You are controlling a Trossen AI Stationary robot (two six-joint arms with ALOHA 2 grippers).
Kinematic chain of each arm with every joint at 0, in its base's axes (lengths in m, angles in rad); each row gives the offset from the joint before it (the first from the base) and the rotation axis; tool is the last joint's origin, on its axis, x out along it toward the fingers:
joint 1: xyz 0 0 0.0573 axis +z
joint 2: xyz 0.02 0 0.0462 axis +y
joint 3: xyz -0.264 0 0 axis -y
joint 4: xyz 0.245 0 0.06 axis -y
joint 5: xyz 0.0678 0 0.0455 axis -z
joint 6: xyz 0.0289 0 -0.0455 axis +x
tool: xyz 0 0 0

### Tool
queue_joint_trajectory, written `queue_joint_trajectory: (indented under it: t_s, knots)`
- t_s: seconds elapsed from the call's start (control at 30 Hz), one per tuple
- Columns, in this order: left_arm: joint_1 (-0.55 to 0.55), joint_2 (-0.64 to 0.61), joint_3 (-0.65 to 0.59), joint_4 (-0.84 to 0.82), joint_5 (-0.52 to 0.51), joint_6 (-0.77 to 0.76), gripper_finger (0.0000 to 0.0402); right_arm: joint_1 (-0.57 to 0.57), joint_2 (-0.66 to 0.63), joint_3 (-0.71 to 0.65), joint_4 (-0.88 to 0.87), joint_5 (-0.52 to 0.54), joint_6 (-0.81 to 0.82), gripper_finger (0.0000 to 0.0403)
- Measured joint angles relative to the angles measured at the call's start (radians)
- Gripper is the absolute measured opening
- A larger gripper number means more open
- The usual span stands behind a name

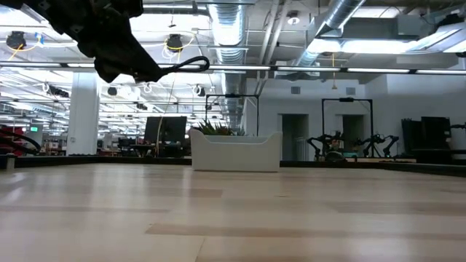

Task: Pick and place USB-C Cables
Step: Put the black charger cable into the gray bin

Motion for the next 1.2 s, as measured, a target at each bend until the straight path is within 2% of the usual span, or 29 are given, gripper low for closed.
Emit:
queue_joint_trajectory:
  t_s: [0.17, 0.3, 0.37, 0.43, 0.57, 0.63, 0.7, 0.87, 1.03, 1.2]
  knots:
    - [0.001, 0.0, 0.0, 0.003, -0.005, 0.012, 0.0039, -0.019, -0.111, -0.415, 0.589, 0.05, -0.176, 0.0255]
    - [0.001, 0.0, 0.0, 0.006, -0.007, 0.028, 0.004, -0.118, -0.091, -0.659, 1.06, 0.058, -0.297, 0.0255]
    - [0.001, 0.0, 0.0, 0.012, -0.008, 0.042, 0.004, -0.184, -0.054, -0.746, 1.337, 0.026, -0.408, 0.0255]
    - [0.002, 0.001, 0.0, 0.027, -0.009, 0.058, 0.0041, -0.272, -0.004, -0.809, 1.598, -0.074, -0.54, 0.0255]
    - [0.003, 0.001, 0.0, 0.094, -0.009, 0.114, 0.0041, -0.49, 0.107, -0.842, 1.965, -0.419, -0.723, 0.0255]
    - [0.003, 0.001, 0.0, 0.124, -0.006, 0.137, 0.0042, -0.602, 0.158, -0.832, 2.048, -0.587, -0.757, 0.0255]
    - [0.003, 0.001, 0.0, 0.149, -0.004, 0.158, 0.0042, -0.706, 0.214, -0.81, 2.063, -0.71, -0.762, 0.0255]
    - [0.003, 0.001, 0.0, 0.245, -0.001, 0.213, 0.0042, -0.845, 0.332, -0.764, 2.11, -0.943, -0.888, 0.0255]
    - [0.004, 0.001, 0.0, 0.344, -0.001, 0.272, 0.0042, -0.867, 0.385, -0.76, 2.22, -0.971, -1.023, 0.0255]
    - [0.021, 0.001, 0.0, 0.507, 0.001, 0.378, 0.0042, -0.885, 0.396, -0.749, 2.386, -0.981, -1.08, 0.0255]
